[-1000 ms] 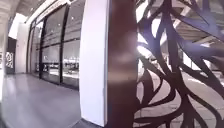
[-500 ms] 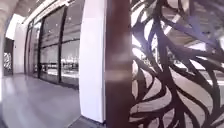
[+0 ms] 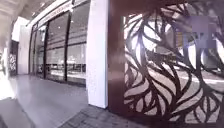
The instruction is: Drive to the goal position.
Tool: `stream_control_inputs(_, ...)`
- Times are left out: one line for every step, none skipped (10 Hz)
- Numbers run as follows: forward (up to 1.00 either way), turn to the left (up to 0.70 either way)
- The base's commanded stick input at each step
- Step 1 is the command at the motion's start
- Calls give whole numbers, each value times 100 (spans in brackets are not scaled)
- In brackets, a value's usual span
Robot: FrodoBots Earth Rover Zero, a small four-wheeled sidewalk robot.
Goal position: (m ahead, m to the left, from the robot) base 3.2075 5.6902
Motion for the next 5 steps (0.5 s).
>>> stream_control_inputs(0,0)
stream_control_inputs(0,0)
stream_control_inputs(0,0)
stream_control_inputs(-13,0)
stream_control_inputs(-43,0)
